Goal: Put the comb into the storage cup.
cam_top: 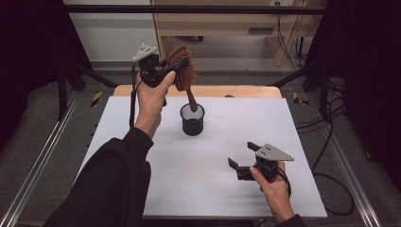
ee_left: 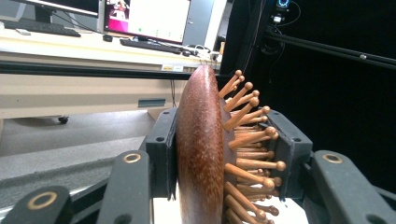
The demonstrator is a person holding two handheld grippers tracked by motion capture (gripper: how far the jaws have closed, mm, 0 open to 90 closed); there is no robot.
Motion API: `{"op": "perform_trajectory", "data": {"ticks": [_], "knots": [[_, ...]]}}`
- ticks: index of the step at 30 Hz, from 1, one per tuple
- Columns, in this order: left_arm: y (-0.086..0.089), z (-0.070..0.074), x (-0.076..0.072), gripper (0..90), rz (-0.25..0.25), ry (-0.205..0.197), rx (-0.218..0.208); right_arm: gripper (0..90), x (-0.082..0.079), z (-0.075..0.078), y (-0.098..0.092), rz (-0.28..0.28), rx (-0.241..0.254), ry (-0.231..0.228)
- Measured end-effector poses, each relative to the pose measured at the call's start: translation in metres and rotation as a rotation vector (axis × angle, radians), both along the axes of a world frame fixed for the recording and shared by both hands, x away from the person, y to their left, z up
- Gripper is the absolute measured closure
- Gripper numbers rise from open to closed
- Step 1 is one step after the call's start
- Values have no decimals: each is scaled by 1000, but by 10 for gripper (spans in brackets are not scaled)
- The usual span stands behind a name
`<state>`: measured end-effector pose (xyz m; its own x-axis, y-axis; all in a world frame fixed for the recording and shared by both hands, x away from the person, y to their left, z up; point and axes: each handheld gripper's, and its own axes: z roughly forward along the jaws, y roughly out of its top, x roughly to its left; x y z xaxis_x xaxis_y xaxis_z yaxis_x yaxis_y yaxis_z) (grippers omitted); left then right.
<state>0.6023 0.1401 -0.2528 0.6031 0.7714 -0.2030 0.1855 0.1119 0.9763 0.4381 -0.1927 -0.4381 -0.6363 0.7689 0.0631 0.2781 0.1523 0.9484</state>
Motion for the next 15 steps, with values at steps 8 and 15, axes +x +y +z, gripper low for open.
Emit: {"op": "perform_trajectory", "data": {"ticks": [8,15], "knots": [[-1,-3,2,516,-4,3,7,47,0,0,0,0,1,3],[-4,-5,2,516,-7,1,22,47,0,0,0,0,1,3]]}}
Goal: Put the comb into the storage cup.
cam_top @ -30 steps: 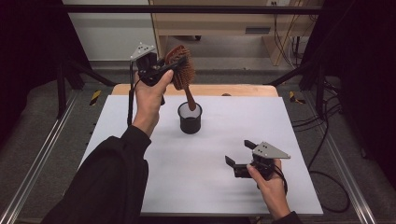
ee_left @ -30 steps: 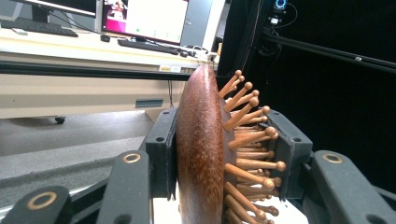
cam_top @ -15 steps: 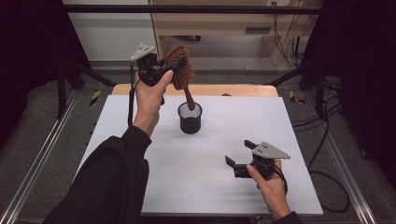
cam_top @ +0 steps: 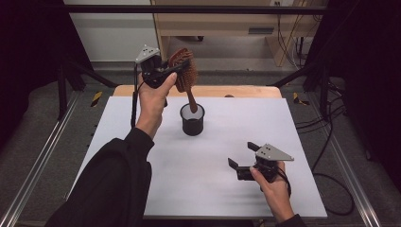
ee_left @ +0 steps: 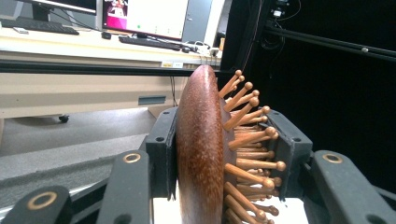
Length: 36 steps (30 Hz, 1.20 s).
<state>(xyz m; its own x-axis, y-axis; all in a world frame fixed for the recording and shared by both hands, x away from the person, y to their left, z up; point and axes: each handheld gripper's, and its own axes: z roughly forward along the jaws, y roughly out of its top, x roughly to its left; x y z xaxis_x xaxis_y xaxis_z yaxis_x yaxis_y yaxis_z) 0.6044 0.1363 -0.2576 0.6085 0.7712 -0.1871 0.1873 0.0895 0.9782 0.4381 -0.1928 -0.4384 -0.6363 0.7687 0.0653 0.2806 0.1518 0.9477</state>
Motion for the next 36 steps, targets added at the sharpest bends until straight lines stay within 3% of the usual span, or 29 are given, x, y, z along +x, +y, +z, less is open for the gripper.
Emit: {"op": "perform_trajectory", "data": {"ticks": [17,36], "knots": [[1,-11,12,515,19,8,17,43,0,-2,0,5,-6,2],[-1,-19,16,515,18,15,26,43,0,-3,1,2,-12,6]]}}
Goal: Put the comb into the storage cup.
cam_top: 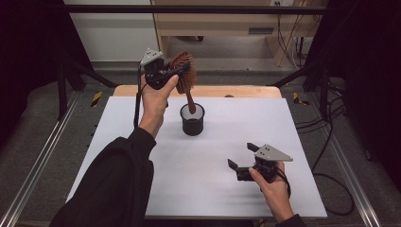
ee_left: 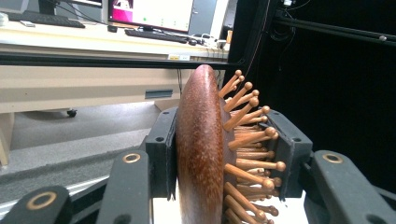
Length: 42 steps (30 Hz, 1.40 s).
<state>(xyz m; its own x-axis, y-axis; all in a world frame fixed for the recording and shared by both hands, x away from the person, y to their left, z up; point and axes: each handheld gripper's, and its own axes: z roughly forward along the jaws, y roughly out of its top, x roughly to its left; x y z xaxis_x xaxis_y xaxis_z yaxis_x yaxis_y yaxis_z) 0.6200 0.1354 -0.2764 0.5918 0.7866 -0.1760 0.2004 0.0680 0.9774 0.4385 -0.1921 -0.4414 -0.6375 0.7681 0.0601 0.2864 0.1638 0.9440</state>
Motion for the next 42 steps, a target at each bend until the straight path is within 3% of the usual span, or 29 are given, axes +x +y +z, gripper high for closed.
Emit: {"op": "perform_trajectory", "data": {"ticks": [42], "knots": [[-4,-15,2,514,2,0,22,44,-1,0,0,-3,-6,-5]]}}
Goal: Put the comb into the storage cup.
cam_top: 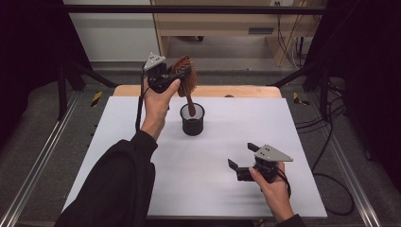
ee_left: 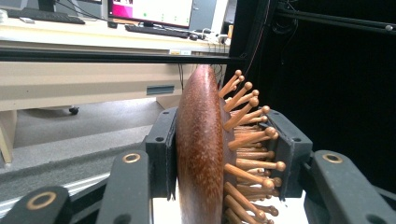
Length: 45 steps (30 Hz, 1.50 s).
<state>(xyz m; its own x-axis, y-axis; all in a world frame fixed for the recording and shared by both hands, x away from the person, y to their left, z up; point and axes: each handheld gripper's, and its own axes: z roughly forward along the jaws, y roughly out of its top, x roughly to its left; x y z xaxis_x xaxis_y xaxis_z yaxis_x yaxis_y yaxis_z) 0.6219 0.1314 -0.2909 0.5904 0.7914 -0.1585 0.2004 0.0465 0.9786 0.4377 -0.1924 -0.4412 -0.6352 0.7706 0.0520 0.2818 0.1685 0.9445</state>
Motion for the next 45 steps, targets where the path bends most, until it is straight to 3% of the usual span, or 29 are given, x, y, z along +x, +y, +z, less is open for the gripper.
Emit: {"op": "perform_trajectory", "data": {"ticks": [18,32,36,45], "knots": [[-2,-7,-1,514,-4,6,5,44,0,0,0,1,-4,2],[-10,-25,-6,513,-26,28,7,43,0,-1,1,4,-11,0],[-14,-31,-9,513,-36,32,35,43,0,-1,1,4,-16,-1],[-15,-35,-9,513,-39,39,23,43,0,-2,2,3,-18,0]]}}
